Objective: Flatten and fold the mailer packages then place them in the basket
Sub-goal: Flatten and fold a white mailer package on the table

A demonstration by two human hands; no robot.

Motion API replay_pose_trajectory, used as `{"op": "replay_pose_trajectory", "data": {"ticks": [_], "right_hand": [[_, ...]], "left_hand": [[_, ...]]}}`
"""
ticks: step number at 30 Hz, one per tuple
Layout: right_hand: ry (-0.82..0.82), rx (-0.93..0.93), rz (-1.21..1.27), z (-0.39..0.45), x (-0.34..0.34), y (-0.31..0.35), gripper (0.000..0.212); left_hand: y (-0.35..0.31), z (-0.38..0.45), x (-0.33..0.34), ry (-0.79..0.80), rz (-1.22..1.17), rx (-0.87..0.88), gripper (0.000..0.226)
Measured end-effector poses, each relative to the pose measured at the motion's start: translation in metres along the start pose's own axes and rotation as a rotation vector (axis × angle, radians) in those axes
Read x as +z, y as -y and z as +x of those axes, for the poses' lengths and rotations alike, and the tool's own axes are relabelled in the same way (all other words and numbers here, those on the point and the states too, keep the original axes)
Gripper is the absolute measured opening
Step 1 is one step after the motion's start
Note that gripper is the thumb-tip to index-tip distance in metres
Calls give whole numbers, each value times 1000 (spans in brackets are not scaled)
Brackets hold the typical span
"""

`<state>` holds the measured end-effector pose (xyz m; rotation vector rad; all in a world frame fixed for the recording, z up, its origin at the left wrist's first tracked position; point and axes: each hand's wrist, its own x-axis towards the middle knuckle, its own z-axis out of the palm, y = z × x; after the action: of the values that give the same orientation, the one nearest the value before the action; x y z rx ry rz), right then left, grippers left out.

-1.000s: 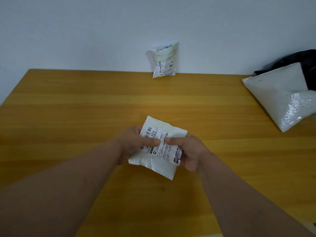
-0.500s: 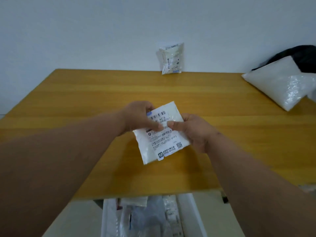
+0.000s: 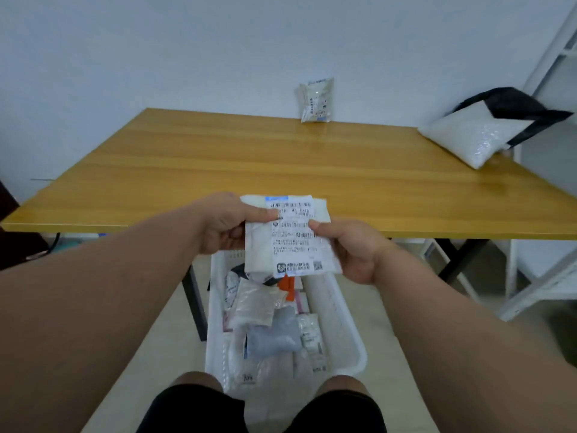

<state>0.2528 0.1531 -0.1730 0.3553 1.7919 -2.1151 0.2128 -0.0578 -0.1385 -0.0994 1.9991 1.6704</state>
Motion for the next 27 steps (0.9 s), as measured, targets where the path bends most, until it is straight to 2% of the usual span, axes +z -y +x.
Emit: {"op": "replay_pose_trajectory", "data": {"ticks": [3, 7, 10, 12, 14, 15, 17, 19, 21, 23, 25, 27], "right_hand": [[19, 190, -127, -2, -4, -33, 31], [-46, 306, -146, 13, -2, -69, 21], [-126, 353, -131, 39, -2, -89, 18], [-199, 340, -158, 61, -5, -95, 30], [-275, 300, -226, 79, -9, -90, 57], [-308, 288, -294, 86, -12, -87, 71], [-341, 292, -493, 96, -16, -78, 74], [-292, 323, -651, 103, -20, -72, 60], [-177, 377, -816, 104, -18, -65, 48], [-29, 425, -966, 101, -13, -57, 37], [151, 491, -996, 93, -7, -46, 36], [370, 549, -918, 75, -1, -23, 37]], "left_hand": [[29, -4, 1, 89, 105, -186, 32], [65, 15, 2, 84, 103, -368, 30], [87, 42, 8, 29, 55, -395, 25], [92, 62, 15, -17, -28, -353, 17], [91, 81, 18, -78, -95, -306, 28], [89, 90, 17, -93, -55, -289, 36], [85, 102, 13, -64, 164, -310, 66], [81, 106, 12, 53, 440, -374, 79], [72, 103, 16, 240, 634, -417, 74], [60, 97, 23, 408, 713, -464, 65], [41, 85, 30, 552, 796, -501, 56], [14, 68, 33, 689, 865, -482, 49]]}}
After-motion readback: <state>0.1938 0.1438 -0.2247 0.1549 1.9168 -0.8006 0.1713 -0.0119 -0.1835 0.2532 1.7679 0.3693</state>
